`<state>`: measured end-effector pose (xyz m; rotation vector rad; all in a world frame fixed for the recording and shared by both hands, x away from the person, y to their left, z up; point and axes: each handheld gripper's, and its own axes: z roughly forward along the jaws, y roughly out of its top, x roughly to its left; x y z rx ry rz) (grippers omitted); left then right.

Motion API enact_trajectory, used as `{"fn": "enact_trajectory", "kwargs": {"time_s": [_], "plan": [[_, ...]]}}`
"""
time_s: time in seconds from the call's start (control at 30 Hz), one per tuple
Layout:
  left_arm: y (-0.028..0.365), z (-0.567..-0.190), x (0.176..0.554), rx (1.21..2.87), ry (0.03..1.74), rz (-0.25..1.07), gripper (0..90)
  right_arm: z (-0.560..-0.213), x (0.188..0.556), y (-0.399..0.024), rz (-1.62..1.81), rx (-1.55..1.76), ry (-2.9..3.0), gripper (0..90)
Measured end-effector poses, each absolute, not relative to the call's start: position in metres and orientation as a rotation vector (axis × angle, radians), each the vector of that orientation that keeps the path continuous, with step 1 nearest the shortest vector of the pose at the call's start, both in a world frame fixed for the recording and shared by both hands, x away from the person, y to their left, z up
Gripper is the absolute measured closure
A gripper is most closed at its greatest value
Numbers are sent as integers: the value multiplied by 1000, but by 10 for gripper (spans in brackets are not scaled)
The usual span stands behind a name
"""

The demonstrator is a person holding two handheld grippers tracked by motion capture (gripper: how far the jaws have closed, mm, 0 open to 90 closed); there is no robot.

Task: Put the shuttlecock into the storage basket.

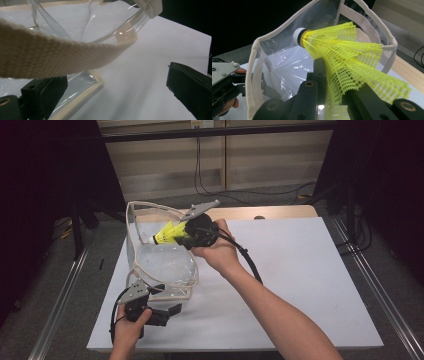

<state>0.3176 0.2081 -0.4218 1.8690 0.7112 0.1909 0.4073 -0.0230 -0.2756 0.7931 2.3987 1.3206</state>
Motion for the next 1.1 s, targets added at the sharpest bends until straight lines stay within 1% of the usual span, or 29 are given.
{"fn": "enact_trajectory", "kwargs": {"time_s": [0.5, 1.1], "plan": [[209, -422, 317, 1865, 720, 200, 36, -282, 407, -4, 1292, 757, 2423, 827], [209, -422, 318, 1866, 719, 200, 36, -289, 405, 9, 1294, 738, 2450, 827]]}}
